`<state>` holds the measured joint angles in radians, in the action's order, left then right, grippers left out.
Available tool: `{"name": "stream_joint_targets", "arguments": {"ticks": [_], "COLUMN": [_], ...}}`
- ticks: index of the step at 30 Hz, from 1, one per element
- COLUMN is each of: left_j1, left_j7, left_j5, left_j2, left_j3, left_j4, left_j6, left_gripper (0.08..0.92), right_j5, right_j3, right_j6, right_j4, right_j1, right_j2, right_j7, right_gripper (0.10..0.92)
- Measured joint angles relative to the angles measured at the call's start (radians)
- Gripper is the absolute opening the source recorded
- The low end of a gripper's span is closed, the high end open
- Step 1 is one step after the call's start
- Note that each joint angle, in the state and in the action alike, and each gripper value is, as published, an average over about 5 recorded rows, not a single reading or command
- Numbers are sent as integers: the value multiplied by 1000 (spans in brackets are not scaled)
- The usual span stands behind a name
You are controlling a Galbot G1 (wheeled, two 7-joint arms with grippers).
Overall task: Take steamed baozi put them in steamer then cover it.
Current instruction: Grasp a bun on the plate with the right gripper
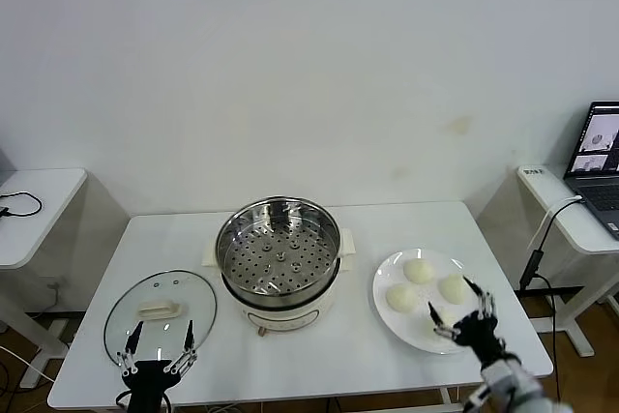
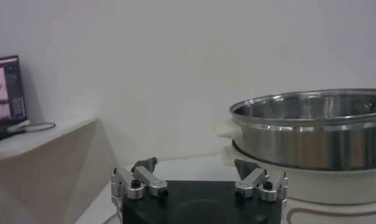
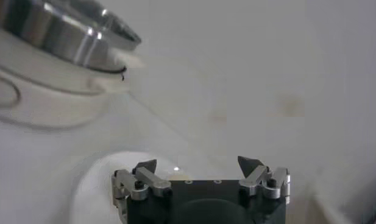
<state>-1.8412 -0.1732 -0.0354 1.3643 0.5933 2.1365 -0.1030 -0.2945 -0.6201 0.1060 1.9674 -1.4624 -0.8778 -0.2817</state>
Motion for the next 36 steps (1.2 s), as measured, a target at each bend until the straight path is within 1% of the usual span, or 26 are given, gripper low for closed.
{"name": "stream_joint_targets", "arguments": {"ticks": [9,16,21,27,36], "left_j1": [23,36,37,43,51], "left_j7": [3,4,7,10,13], "left_j5": [60,83,96,102,103], "left_j2": [9,15,17,21,19], "left_j3": [-21,-25,-24,-17,-2], "left_j4": [-3,-1,1,5,9], "left_j6": [-4,-7,-12,-19,-20], "left_gripper": [823,823,823,823,823], "right_j5": [1,51,78,81,55], "right_j3": [158,438,675,919,1132], "right_j6": [33,41,33,22,21], "right_j4": [-136,-266,-374,-506,-660], "right_j1": [276,594,834,1069,1245], "right_j2": [250,333,334,285,184], "right_j7": [-247,-420,-535,-647,-725], "right_gripper": [823,823,823,823,823]}}
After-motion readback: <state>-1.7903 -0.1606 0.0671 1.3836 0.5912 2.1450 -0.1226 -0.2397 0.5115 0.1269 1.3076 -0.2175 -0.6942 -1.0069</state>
